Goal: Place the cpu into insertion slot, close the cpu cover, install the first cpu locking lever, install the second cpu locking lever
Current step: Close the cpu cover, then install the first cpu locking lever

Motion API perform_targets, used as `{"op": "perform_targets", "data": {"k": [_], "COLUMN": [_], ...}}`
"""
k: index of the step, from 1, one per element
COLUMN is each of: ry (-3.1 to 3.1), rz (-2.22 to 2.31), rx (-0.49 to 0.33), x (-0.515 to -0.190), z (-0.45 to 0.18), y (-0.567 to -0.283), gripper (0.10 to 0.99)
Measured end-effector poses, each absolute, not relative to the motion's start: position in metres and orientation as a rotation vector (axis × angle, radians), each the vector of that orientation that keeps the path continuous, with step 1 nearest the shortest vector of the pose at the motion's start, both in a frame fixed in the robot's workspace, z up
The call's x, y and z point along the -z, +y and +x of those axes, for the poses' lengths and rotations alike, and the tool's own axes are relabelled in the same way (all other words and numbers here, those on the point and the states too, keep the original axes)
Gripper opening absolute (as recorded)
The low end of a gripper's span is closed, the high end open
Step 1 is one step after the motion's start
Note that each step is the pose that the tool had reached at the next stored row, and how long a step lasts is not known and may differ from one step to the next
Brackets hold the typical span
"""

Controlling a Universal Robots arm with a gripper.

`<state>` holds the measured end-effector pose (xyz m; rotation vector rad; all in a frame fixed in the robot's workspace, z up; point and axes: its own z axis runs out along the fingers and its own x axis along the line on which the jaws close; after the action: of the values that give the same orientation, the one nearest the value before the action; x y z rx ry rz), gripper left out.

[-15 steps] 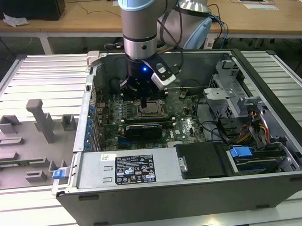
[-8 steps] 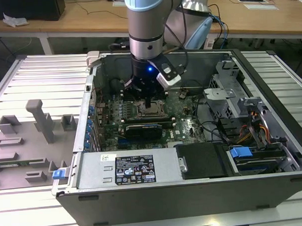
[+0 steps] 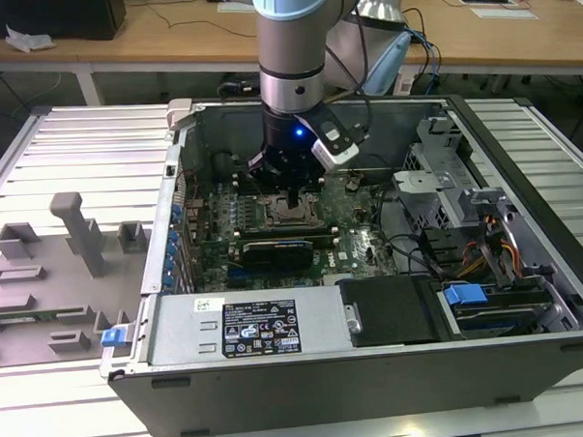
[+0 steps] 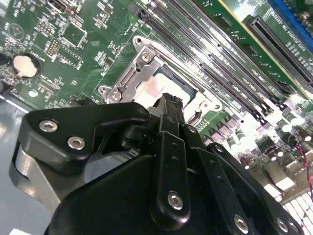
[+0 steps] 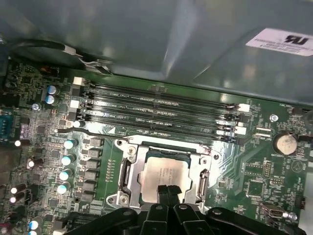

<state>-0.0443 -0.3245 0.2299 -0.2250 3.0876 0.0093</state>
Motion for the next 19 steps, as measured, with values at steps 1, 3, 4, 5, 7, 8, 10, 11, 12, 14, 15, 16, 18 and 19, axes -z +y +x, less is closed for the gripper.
{"op": "perform_targets", "data": {"k": [1,3,4,5,7,8,10,11,12,14,15,16,18,19], "ry": [3.088,3.088,3.088,3.088,3.087,3.088,3.088,3.088,3.088,3.088,3.088,3.088,3.088,3.088], "rz": [-0.225,-0.225,-0.225,-0.225,-0.225,-0.225,-0.225,-0.225,-0.225,-0.225,-0.225,-0.225,-0.225,-0.225], "rx": [-0.009,-0.009,-0.009,-0.009,-0.01,-0.009,-0.009,-0.009,-0.009,-0.009,-0.009,-0.009,-0.009,-0.009], "x": [-0.235,-0.245,-0.249,-0.251,-0.251,-0.251,-0.252,-0.252,-0.252,-0.252,-0.252,-0.253,-0.253,-0.253], "z": [-0.044,-0.044,-0.044,-0.044,-0.044,-0.044,-0.044,-0.044,-0.044,-0.044,-0.044,-0.044,-0.044,-0.044], "y": [-0.325,-0.324,-0.324,-0.324,-0.324,-0.324,-0.324,-0.324,-0.324,-0.324,-0.324,-0.324,-0.324,-0.324], "gripper": [0.106,0.106,0.106,0.106,0.106,0.106,0.106,0.106,0.106,0.106,0.106,0.106,0.106,0.106]}}
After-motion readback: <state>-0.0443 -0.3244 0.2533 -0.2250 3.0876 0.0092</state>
